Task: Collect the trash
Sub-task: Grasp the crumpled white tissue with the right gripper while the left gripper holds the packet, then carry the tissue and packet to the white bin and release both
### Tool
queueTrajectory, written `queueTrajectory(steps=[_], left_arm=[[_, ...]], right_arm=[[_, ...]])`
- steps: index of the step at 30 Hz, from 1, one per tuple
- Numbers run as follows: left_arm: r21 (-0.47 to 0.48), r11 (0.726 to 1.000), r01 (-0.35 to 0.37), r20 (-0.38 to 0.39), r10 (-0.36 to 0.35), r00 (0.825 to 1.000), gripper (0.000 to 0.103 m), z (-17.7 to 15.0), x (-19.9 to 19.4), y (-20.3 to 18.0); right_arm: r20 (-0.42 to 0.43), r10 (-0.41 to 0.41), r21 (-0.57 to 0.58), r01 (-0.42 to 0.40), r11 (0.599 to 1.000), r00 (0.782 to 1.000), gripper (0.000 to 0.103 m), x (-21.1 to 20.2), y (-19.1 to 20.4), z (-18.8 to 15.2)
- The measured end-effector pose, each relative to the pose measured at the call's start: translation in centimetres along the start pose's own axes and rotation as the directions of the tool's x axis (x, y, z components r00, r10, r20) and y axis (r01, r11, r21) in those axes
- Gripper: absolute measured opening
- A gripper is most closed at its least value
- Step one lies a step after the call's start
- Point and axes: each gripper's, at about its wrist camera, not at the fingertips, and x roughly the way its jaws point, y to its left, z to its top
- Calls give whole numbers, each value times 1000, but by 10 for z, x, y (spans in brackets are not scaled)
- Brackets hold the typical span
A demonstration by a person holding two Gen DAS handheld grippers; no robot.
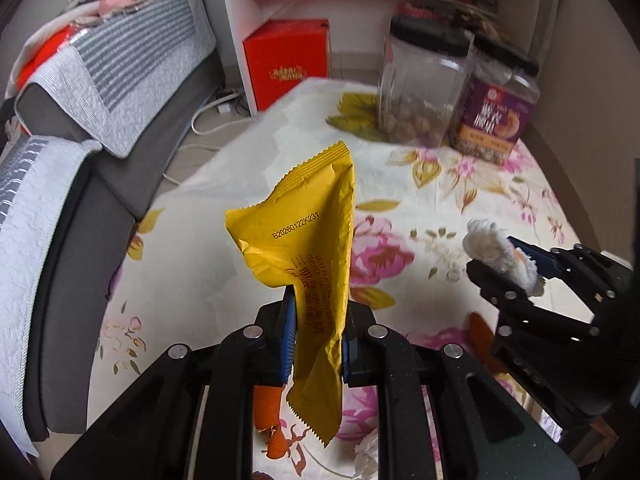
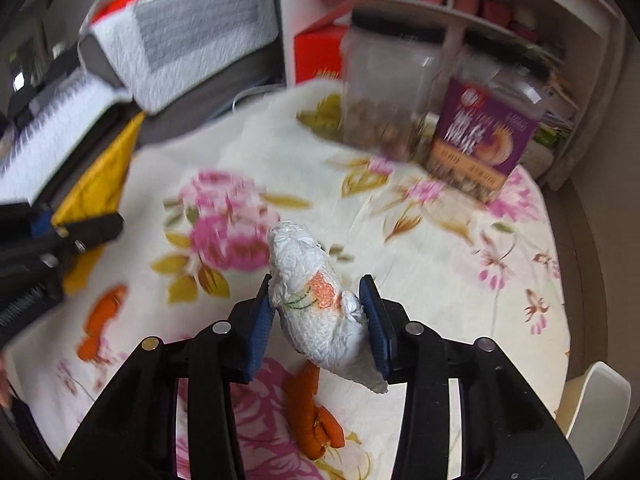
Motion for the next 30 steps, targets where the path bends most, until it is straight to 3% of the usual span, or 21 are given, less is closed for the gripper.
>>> queueTrajectory(steps=[4, 9, 17, 23, 30], left_arm=[[-19, 1000, -12, 70, 14, 997, 17, 4, -17, -4], [-55, 998, -23, 169, 32, 985, 17, 8, -43, -9], [-81, 995, -60, 265, 80, 961, 17, 7, -66, -22], [-64, 994, -85, 318, 101, 943, 17, 3, -80, -36], [-40, 996, -78, 333, 87, 939, 18, 2, -86, -53]], right_arm=[[72, -13, 45, 10, 999, 997, 40, -25, -3, 8], [145, -48, 91, 35, 995, 988, 40, -48, -9, 12], [221, -120, 120, 95, 988, 968, 40, -77, -10, 6], [276, -175, 132, 144, 981, 945, 40, -96, -12, 1], [301, -205, 171, 159, 972, 931, 41, -113, -26, -4]])
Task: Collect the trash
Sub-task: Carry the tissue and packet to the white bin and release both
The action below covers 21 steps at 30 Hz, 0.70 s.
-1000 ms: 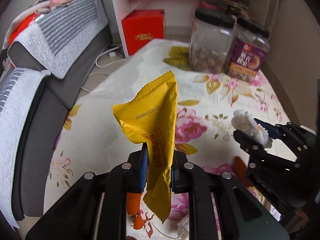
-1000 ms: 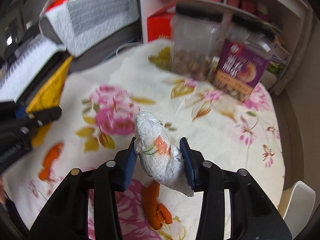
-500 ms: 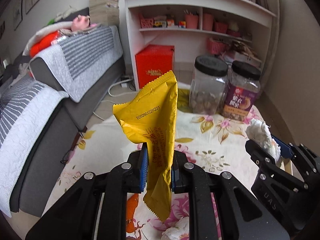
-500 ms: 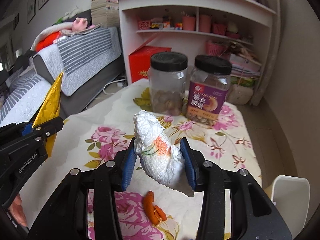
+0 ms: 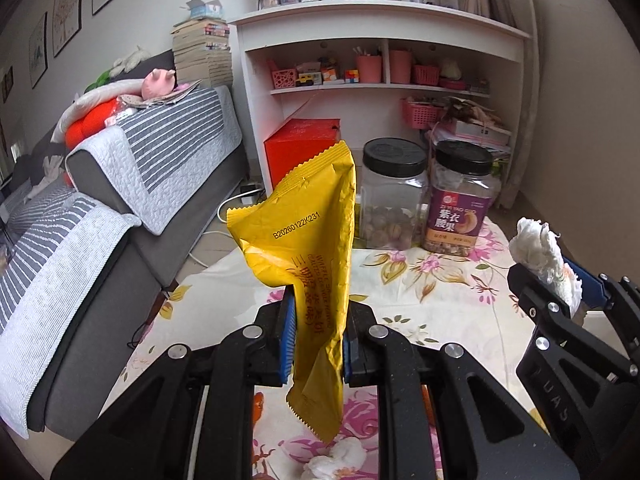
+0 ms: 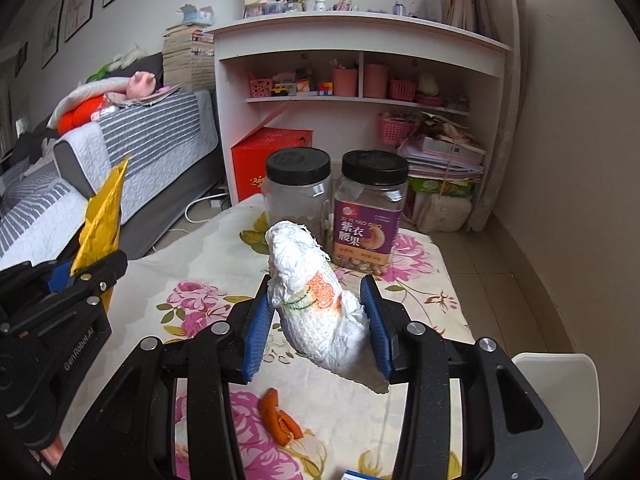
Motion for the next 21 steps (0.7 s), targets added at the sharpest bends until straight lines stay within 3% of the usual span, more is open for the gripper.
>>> queueTrajectory(steps=[21], left_arm=[[71, 991, 111, 30, -113, 993, 18, 2, -26, -78]], right_arm=[[30, -123, 99, 119, 988, 992, 41, -44, -83, -7]])
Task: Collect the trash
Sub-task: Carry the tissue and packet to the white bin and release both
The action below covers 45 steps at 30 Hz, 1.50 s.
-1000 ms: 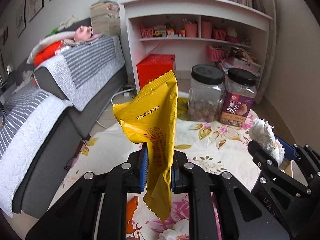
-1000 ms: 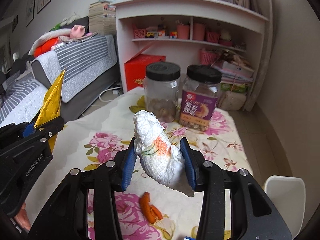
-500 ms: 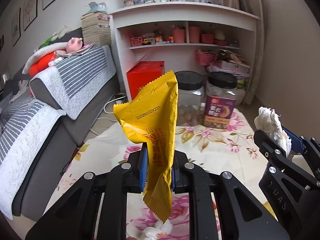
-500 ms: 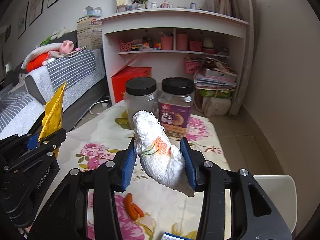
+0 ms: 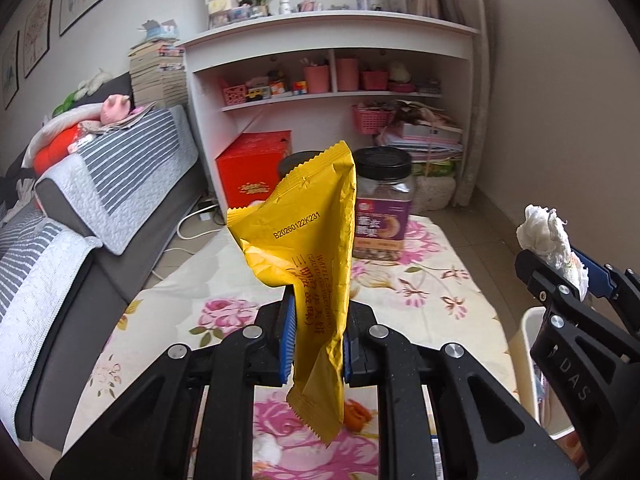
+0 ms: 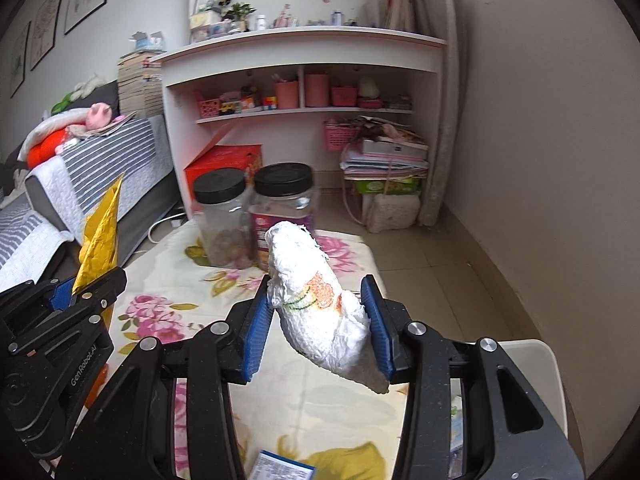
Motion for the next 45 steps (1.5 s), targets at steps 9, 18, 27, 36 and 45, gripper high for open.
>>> queueTrajectory(steps=[9, 18, 27, 36, 45], left_arm=[[48, 997, 61, -2, -61, 998, 18, -2, -6, -42], [102, 988, 115, -8, -115, 993, 18, -4, -11, -82], [153, 971, 182, -22, -181, 983, 20, -8, -21, -129], [231, 938, 257, -40, -255, 966, 20, -17, -37, -186], [236, 916, 323, -83, -312, 946, 21, -19, -41, -234]], right_arm=[[0, -86, 53, 86, 995, 996, 42, -12, -47, -5], [-35, -202, 127, 205, 971, 979, 42, -19, -108, -15], [-82, -305, 235, 316, 919, 949, 65, -36, -175, -29], [-98, -397, 307, 407, 860, 912, 83, -63, -226, -43], [-112, -483, 376, 487, 789, 869, 93, -88, -265, -51]])
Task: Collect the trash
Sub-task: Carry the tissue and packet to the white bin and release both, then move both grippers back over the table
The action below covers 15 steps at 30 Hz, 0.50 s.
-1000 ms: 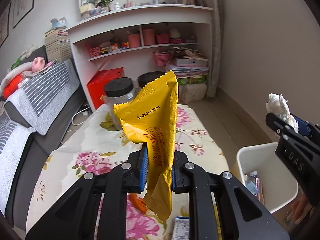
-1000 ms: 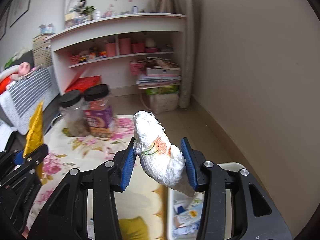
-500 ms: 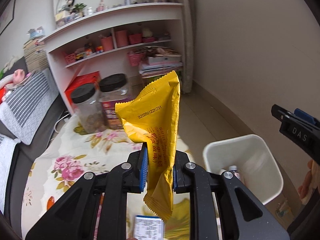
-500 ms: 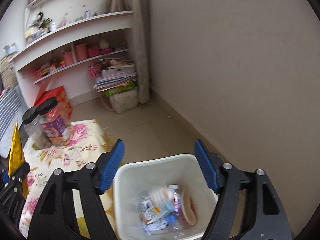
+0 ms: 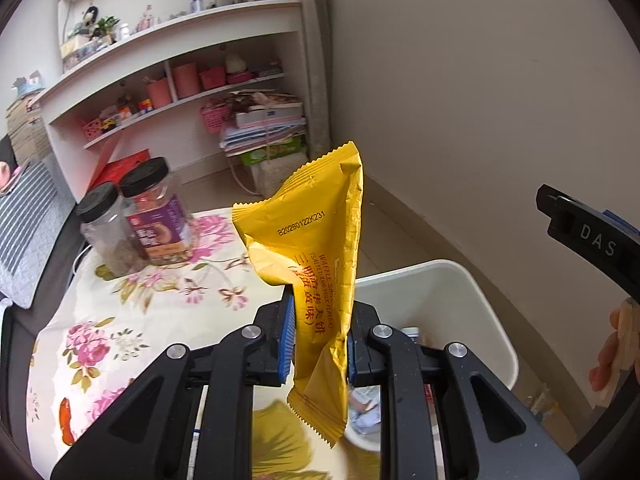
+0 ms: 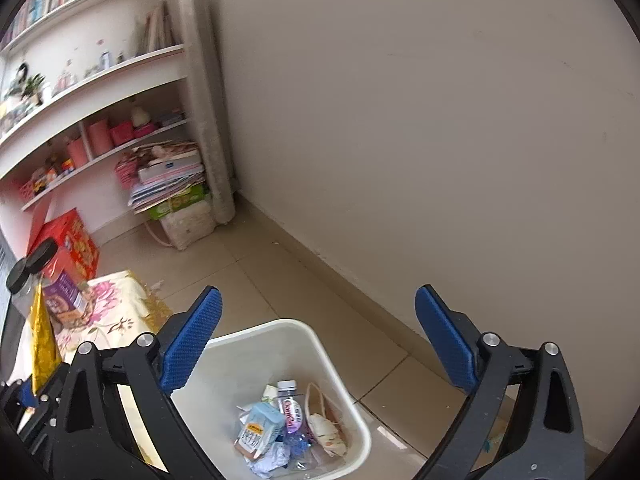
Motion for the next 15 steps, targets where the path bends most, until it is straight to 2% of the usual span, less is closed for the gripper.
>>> queueTrajectory(steps=[2, 7, 9, 13, 15], left_arm=[[3, 1000, 23, -8, -23, 1000, 21, 3, 3, -10], [-4, 997, 77, -48, -77, 996, 37, 11, 14, -30], [-4, 996, 84, -55, -85, 995, 51, 15, 16, -35], [13, 997, 79, -45, -79, 996, 58, 17, 14, -41], [18, 997, 71, -37, -71, 997, 65, 16, 11, -40]], right_arm=[[0, -18, 16, 18, 1000, 1000, 94, 0, -11, 1], [2, -51, 33, 51, 998, 999, 96, -1, -25, 4], [6, -61, 37, 61, 997, 998, 96, -4, -29, 5], [23, -89, 30, 88, 996, 996, 96, -10, -33, 5], [35, -107, 15, 107, 994, 994, 96, -12, -33, 4]])
